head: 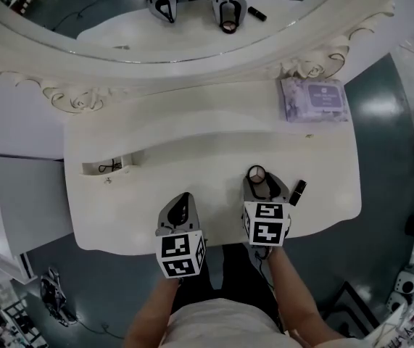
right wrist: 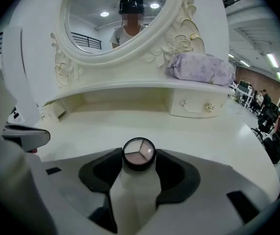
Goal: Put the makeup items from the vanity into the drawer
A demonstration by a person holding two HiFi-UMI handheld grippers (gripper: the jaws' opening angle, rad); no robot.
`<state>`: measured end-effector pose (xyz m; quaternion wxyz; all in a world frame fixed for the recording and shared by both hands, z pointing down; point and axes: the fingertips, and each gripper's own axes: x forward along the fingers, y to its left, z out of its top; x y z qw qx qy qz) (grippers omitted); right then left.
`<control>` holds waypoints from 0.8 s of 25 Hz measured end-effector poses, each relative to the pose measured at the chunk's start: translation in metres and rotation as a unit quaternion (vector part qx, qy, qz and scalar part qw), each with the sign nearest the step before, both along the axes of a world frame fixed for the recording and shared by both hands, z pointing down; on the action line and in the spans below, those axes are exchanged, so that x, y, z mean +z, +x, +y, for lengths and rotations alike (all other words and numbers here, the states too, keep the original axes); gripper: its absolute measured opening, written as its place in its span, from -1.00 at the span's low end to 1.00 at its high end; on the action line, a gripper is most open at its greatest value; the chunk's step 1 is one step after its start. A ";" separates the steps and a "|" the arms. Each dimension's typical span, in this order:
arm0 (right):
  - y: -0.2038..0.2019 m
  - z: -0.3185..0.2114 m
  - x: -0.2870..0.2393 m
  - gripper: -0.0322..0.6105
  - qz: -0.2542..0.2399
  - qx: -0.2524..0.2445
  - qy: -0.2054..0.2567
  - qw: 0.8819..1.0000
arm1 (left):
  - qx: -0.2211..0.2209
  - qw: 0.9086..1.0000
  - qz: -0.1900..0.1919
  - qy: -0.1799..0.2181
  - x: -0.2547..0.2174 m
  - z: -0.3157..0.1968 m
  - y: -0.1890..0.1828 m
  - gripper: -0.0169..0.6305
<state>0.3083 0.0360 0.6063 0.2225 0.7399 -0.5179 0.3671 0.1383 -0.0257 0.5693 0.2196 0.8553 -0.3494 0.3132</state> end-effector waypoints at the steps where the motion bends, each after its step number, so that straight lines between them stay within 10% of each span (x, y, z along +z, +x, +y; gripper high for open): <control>1: 0.000 -0.002 0.001 -0.20 0.001 -0.002 -0.003 1.000 | -0.002 1.000 0.000 0.000 0.000 -0.001 -0.001 -0.92; 20: -0.021 -0.016 -0.011 -0.21 0.009 -0.022 0.001 1.000 | -0.022 1.000 0.009 0.006 -0.008 -0.014 -0.021 -0.92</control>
